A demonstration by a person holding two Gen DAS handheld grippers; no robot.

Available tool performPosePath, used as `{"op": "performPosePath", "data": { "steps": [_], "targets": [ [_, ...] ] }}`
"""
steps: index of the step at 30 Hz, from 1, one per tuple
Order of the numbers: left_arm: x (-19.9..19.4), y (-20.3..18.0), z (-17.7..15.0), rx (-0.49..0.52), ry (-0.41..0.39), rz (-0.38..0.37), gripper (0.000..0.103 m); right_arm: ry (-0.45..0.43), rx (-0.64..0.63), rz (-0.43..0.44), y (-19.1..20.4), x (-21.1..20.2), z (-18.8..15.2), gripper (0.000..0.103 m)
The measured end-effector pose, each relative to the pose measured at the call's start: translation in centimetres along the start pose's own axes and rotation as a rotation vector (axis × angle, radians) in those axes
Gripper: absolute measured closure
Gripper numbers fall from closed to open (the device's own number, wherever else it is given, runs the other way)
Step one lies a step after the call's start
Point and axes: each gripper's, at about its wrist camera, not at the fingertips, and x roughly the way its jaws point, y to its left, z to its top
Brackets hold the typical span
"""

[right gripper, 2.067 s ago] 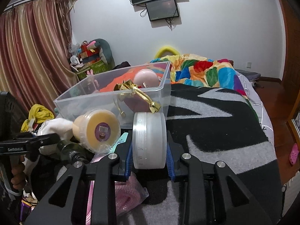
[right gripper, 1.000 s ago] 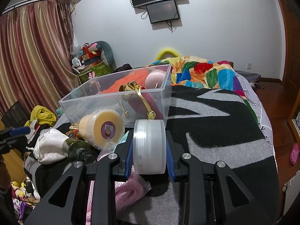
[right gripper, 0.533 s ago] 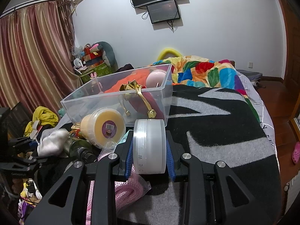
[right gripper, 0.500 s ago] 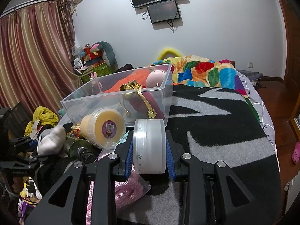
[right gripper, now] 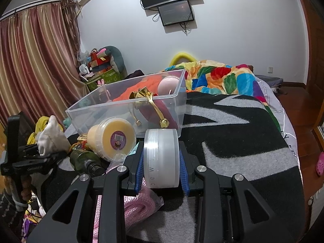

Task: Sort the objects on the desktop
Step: 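Lift the pouch with the left gripper toward the clear box while the right holds the white container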

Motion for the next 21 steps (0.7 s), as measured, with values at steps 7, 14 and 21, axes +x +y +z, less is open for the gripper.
{"op": "performPosePath", "data": {
  "steps": [7,14,21],
  "targets": [
    [-0.8,2.6,0.2,-0.118,-0.017,-0.059,0.071,-0.021,0.016,0.017,-0.4,-0.6,0.4,0.076],
    [-2.3,2.1,1.2,-0.117,-0.063,-0.085,0.071,-0.072,-0.006,0.017,0.3,-2.1,1.6,0.076],
    [-4.1,1.1,3.8,-0.082,-0.141,-0.115,0.071,-0.105,-0.051,0.017,1.5,-2.7,3.3,0.076]
  ]
}}
